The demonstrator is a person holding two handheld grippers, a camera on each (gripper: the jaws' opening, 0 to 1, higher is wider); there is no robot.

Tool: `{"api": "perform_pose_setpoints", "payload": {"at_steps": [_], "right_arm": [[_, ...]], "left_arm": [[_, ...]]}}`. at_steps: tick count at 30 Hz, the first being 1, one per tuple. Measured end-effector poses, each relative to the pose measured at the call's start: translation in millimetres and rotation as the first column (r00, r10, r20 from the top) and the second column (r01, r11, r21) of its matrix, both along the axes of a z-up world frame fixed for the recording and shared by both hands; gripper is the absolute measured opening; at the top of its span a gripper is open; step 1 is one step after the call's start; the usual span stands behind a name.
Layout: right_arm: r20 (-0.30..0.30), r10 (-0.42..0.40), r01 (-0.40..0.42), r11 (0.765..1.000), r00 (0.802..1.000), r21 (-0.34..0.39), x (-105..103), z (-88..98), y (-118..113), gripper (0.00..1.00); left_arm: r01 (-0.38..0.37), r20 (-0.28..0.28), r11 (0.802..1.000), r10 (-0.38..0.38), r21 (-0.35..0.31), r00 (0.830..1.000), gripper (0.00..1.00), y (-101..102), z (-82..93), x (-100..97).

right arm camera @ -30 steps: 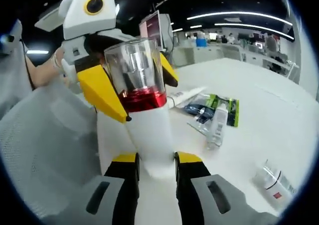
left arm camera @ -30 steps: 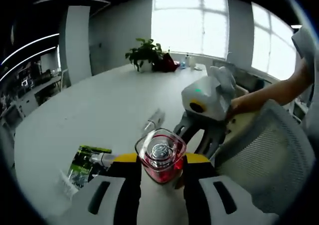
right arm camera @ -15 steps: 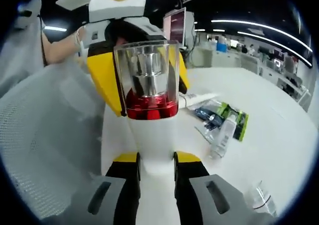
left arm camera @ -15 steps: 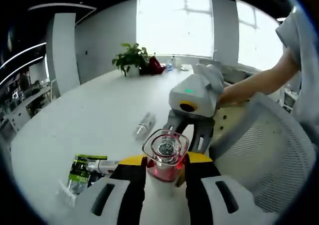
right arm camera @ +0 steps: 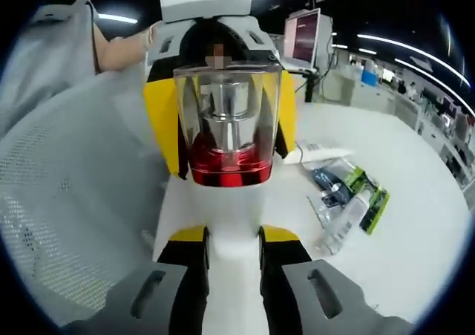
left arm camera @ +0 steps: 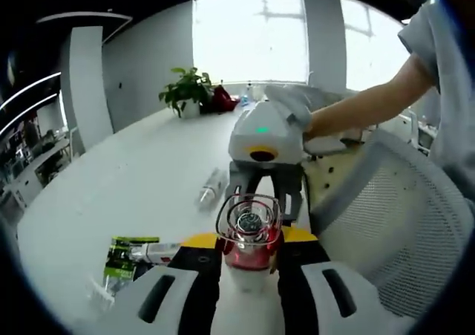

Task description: Arrange the skincare products in the storage area until every visible bottle or jar stands upright without overlapping.

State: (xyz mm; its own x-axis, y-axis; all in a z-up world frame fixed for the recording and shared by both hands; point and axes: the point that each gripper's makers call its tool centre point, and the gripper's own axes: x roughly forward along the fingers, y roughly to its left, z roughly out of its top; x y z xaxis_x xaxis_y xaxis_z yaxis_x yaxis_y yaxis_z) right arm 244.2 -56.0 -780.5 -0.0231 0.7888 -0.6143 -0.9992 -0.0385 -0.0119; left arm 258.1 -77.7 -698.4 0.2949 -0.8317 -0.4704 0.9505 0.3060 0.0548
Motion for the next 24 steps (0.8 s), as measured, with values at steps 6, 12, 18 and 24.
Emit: {"api": "perform_pose_setpoints", "payload": {"at_steps": [6,12,18,24], "right_arm": [[-0.063,-0.088,0.087,0.996,0.994,-0.014,2,-2.3,-4,0.26],[-0.146,-0.32,0.335,0.938,0.936,0.093,17,14.5,-4,0.31],[-0.133,-0.392,0.407,0.907,0.91,0.112,15,11.4,-9,0.34],[-0.129,-0.471,0.486,0.864,0.873,0.132,25,6.0,-6,0.37]], "left_arm": [[-0.018,-0.026,1.0,0.018,-0.006,0.999,0.31,1,-1.0,0.5],[-0.066,-0.025,0.998,0.065,-0.024,0.998,0.3,3,-0.8,10.6],[-0.092,-0.02,0.995,0.092,-0.031,0.996,0.3,2,-0.8,13.0],[-0.105,-0.022,0.994,0.104,-0.044,0.994,0.3,-1,-0.9,13.3]]}}
